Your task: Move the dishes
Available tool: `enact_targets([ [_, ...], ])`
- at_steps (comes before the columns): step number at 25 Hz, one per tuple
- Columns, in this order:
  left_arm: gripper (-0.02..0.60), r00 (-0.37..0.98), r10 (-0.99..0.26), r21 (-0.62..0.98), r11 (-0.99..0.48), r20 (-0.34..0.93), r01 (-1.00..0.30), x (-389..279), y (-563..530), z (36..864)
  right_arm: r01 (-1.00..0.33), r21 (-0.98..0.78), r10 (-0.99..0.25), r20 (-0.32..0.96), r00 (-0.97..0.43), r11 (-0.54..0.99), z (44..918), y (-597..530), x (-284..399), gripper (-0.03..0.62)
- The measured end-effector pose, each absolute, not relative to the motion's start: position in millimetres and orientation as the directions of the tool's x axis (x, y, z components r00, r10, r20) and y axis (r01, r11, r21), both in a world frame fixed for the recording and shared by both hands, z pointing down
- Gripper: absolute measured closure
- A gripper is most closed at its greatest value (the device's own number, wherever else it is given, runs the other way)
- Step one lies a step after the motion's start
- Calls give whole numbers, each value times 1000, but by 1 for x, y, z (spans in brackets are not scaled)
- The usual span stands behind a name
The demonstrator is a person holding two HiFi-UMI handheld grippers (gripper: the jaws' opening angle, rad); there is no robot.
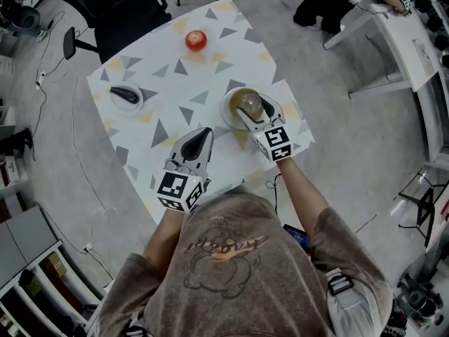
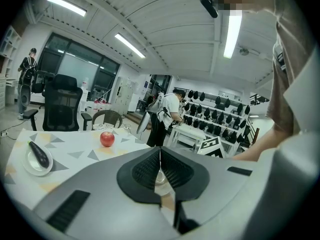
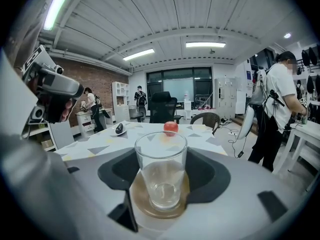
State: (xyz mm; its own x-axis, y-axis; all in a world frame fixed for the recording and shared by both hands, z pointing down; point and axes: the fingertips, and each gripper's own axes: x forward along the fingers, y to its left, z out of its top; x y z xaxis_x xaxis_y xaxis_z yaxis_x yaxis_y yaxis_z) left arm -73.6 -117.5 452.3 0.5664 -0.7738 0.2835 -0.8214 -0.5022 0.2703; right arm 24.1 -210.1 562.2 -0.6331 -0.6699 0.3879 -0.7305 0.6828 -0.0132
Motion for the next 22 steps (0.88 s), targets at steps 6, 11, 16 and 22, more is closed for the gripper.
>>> enact_targets([
  [6, 561, 576, -767, 273, -511, 282, -815, -67, -119, 452, -714, -24, -665, 343, -663, 699, 531, -222, 25, 310],
  [11, 561, 576, -767, 274, -512, 283, -815, -64, -120, 453, -726, -26, -684, 313, -659, 688, 506, -246, 34, 310],
  [16, 561, 581, -760, 277, -515, 290, -812, -61, -121, 456, -729, 10, -700, 289, -653, 685, 487, -272, 42, 310],
  [22, 561, 580, -758, 280, -511, 297, -812, -59, -124, 458, -735, 26, -711, 280, -645, 678, 477, -302, 47, 310],
])
